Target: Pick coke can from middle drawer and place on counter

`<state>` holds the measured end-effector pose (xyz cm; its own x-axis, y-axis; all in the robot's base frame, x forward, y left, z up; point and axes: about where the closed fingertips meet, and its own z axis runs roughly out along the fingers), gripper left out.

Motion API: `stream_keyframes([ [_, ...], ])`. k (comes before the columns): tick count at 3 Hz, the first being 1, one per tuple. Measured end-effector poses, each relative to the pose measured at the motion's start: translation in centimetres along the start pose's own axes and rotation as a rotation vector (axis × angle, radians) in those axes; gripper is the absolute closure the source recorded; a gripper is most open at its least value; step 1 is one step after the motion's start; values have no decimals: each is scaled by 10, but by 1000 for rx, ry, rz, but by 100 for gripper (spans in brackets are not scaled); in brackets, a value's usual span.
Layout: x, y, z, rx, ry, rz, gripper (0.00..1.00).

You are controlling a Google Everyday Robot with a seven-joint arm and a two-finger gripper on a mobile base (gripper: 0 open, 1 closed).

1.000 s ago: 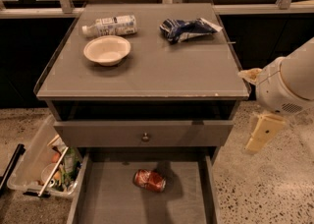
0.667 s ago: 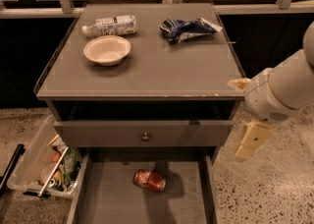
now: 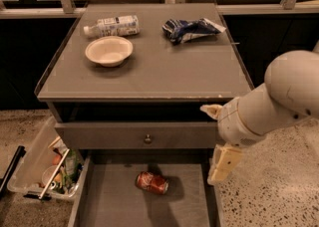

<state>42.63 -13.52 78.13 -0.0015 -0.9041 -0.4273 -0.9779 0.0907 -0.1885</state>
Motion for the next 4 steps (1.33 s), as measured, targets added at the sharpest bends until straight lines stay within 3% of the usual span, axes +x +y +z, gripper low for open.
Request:
stream_keyframes([
  [1,5,13,37,11,-79,-29,0],
  [2,28,7,85,54,-117,-9,0],
  [3,28,7,85,54,-117,-9,0],
  [4,25,17,111,6,-123,21,0],
])
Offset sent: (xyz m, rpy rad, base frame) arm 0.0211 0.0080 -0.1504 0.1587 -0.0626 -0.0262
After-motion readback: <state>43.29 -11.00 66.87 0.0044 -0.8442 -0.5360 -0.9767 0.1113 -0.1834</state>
